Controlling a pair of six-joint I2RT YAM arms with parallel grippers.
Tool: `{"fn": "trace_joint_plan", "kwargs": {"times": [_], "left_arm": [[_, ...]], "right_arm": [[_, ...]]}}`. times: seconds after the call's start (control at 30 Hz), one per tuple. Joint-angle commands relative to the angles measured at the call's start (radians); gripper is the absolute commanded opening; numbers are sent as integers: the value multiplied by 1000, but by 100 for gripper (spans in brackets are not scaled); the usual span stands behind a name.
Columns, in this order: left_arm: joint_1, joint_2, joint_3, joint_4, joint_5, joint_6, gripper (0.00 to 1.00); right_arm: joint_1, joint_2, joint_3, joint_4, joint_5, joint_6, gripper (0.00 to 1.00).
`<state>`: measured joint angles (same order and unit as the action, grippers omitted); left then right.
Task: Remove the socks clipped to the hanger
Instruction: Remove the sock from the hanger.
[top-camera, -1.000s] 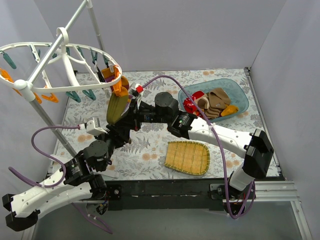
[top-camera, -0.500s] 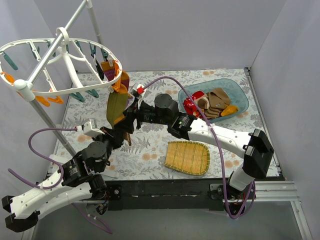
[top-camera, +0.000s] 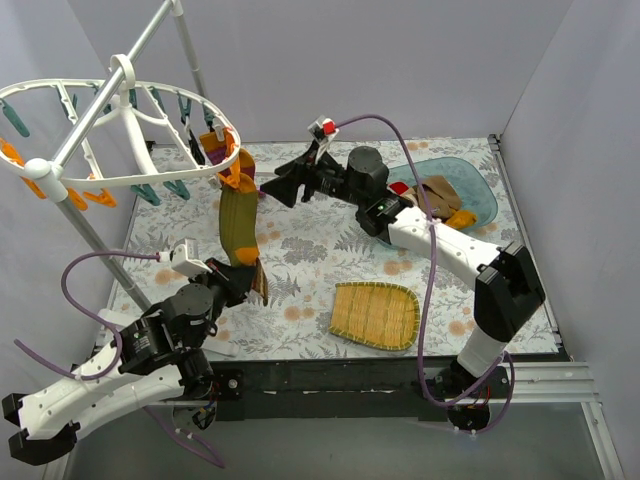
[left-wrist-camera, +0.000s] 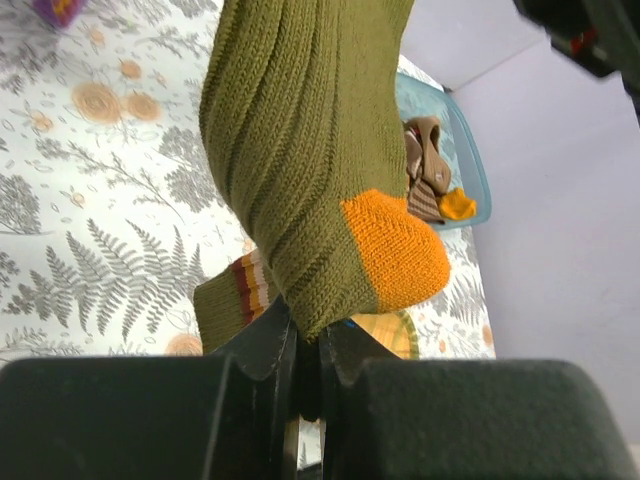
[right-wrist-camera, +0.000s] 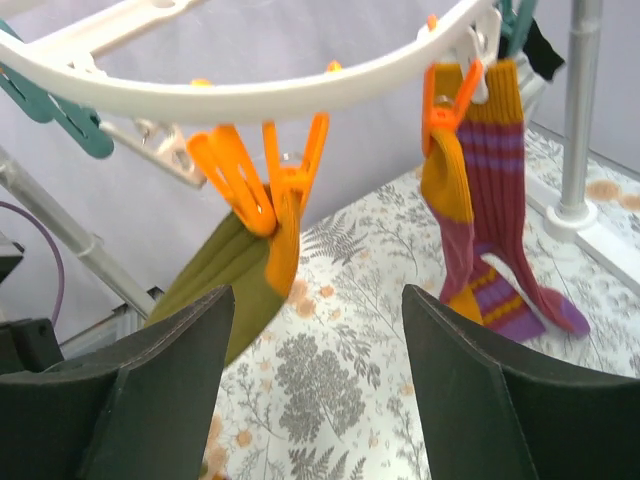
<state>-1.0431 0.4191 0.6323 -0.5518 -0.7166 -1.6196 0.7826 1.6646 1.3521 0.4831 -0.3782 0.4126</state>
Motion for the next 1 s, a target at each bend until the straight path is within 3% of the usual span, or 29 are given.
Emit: {"fn": "trace_joint_plan", "kwargs": {"times": [0.0, 0.33, 0.97], "left_arm": [[0, -8, 64, -68, 78, -57, 0], [0, 4, 107, -120, 89, -72, 0], [0, 27, 104, -102, 88, -59, 0]], "right_arm": [[6, 76, 137, 94, -68, 25, 75], [4, 244, 309, 147, -93, 98, 75], [29, 325, 403, 187, -73, 167, 72]]}}
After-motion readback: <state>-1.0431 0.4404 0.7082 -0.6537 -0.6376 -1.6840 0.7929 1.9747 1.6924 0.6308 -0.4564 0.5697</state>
